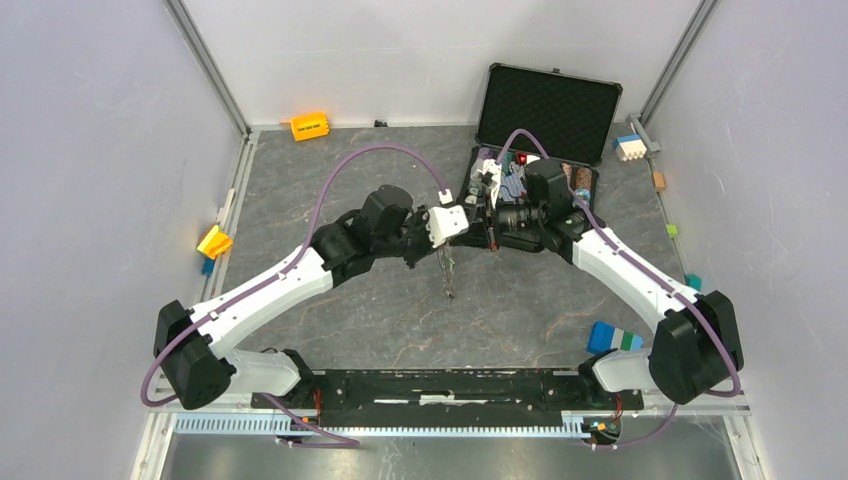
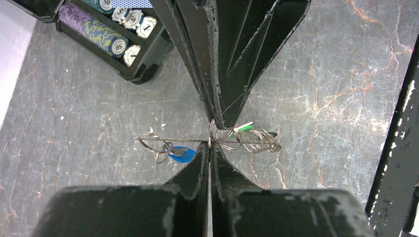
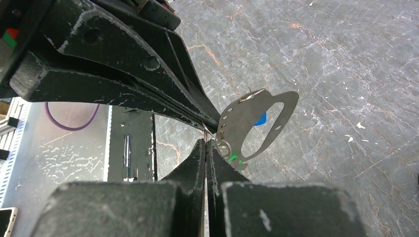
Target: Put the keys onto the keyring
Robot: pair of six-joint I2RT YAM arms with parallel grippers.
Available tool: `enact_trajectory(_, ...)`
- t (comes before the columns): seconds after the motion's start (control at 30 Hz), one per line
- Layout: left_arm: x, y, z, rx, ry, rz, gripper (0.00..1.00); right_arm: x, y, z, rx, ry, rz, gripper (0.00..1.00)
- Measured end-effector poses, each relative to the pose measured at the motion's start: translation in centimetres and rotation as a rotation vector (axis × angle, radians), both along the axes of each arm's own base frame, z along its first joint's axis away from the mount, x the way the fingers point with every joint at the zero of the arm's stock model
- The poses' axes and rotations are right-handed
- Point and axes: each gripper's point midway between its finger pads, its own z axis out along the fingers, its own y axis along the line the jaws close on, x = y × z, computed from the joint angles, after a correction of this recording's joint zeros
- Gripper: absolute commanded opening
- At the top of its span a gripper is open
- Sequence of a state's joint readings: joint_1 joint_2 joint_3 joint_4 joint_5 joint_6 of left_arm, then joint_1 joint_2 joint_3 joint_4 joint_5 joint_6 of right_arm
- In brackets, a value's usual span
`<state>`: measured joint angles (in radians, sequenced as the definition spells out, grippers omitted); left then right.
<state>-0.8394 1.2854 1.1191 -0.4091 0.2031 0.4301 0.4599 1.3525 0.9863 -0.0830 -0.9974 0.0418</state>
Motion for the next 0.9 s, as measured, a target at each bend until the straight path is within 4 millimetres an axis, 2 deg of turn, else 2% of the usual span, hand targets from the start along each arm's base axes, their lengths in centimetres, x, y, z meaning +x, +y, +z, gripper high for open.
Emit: enact_trajectory(0.9, 0.1, -0.3, 0.2, 0.012, -0.04, 0.001, 0.02, 0.7, -0.1, -1.1, -0.026, 0.061, -0.05, 0.0)
